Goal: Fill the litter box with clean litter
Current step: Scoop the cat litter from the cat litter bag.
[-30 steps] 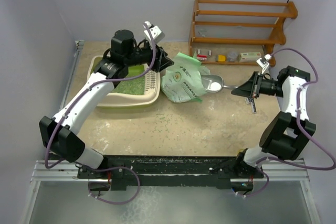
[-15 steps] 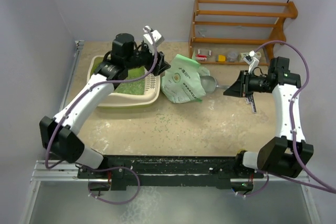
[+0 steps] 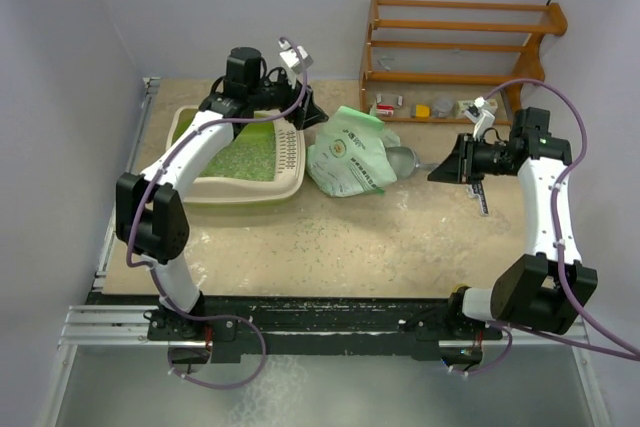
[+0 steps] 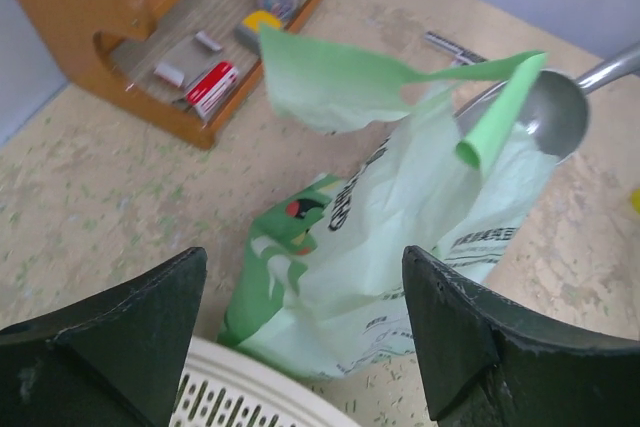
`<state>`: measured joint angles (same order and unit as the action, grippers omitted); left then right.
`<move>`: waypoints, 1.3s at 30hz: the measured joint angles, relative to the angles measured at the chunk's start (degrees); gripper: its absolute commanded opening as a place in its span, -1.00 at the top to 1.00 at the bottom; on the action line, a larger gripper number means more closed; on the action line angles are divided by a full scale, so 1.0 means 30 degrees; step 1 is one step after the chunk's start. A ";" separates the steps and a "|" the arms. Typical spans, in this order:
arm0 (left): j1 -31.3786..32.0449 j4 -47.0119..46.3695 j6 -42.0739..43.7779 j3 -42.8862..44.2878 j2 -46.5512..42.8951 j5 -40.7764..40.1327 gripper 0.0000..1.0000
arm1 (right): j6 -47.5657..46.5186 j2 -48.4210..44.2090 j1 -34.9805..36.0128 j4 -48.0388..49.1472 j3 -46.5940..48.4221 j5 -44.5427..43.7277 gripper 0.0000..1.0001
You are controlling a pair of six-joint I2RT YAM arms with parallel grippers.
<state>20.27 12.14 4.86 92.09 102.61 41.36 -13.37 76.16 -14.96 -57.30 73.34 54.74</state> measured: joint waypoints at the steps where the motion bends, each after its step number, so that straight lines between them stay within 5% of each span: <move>1: 0.0022 -0.0350 -0.0182 0.0117 0.0080 0.0612 -0.53 | 0.0058 0.0000 0.0029 0.0015 -0.0007 -0.0073 1.00; 10: 0.0124 -0.0947 -0.0408 0.0233 0.0299 0.3534 -0.54 | 0.0102 0.0816 0.0495 0.0058 0.0182 -0.0474 1.00; 23: 0.0124 0.2761 0.2361 0.1960 0.0707 0.3191 -0.56 | 0.0117 0.1151 0.0801 0.0124 0.0335 -0.0532 1.00; 39: 0.0721 0.2361 0.2412 0.3104 0.2958 0.3585 -0.56 | 0.0109 0.2324 0.1654 0.0000 0.1188 -0.0954 1.00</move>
<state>22.44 19.22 12.10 101.41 111.48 52.12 -13.04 83.13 -10.00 -57.30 76.90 51.88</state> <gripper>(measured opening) 0.778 0.223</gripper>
